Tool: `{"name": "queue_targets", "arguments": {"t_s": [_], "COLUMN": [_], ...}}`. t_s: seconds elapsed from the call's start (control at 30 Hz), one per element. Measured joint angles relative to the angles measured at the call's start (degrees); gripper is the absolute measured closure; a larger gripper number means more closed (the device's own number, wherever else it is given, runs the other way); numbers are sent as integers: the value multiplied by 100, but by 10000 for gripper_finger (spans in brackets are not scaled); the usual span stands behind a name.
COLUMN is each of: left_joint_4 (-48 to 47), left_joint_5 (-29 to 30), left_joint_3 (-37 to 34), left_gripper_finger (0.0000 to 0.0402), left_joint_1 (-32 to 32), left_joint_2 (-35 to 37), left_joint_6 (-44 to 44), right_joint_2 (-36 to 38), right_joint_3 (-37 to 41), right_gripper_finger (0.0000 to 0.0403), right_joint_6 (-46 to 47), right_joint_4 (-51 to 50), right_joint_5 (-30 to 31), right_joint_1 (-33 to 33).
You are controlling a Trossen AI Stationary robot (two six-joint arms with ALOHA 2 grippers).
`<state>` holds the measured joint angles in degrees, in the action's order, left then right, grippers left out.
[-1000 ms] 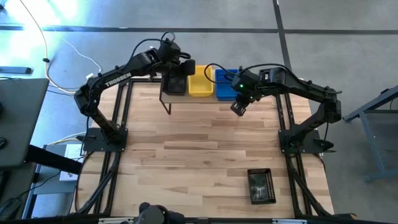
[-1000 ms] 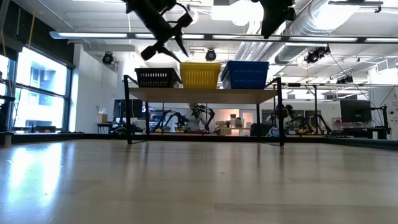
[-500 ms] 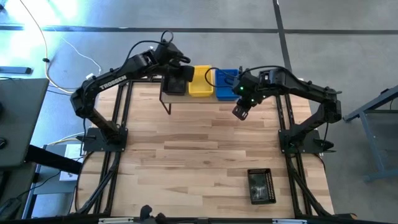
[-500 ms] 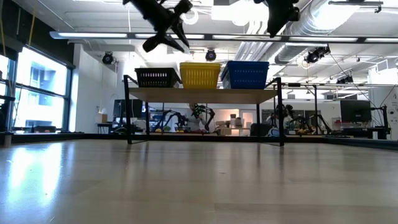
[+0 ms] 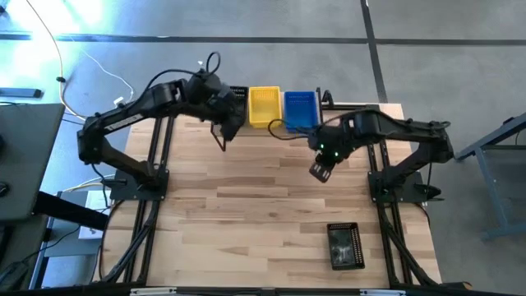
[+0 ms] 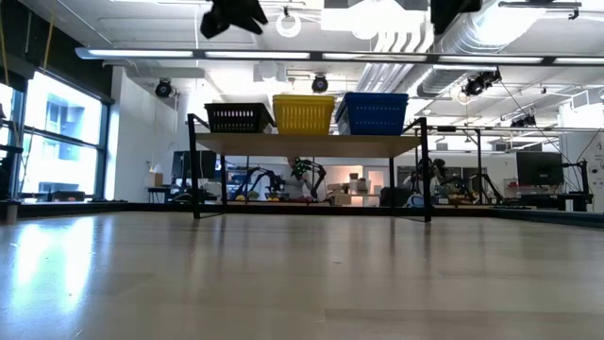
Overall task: Stack baskets on shelf by color
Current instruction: Stack the black bin on top of the black bins on the shelf
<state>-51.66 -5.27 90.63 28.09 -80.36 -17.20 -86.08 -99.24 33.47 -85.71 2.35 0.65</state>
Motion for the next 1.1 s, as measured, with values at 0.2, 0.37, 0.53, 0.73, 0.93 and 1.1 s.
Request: {"name": "queue_targets", "arguments": {"t_s": [0.2, 0.37, 0.53, 0.73, 0.93, 1.1], "left_joint_4": [-273, -281, -284, -282, -280, -279], "left_joint_5": [8, 14, 8, 14, 12, 12], "left_joint_3": [0, 0, 0, 0, 0, 0], "left_gripper_finger": [312, 312, 312, 312, 312, 312], "left_joint_1": [-599, -1030, -1344, -1564, -1653, -1659], "left_joint_2": [271, 390, 394, 392, 392, 392], "left_joint_6": [332, 570, 694, 694, 694, 694], "right_joint_2": [-8, -188, -505, -750, -763, -765], "right_joint_3": [0, 2, 15, 399, 1142, 1595], "right_gripper_finger": [324, 324, 324, 324, 324, 324], "right_joint_6": [1551, 2835, 3863, 4950, 6046, 6732], "right_joint_4": [-80, -304, -422, -401, -22, 485], "right_joint_5": [162, 473, 571, 397, -117, -372], "right_joint_1": [775, 1449, 2080, 2684, 3202, 3572]}}
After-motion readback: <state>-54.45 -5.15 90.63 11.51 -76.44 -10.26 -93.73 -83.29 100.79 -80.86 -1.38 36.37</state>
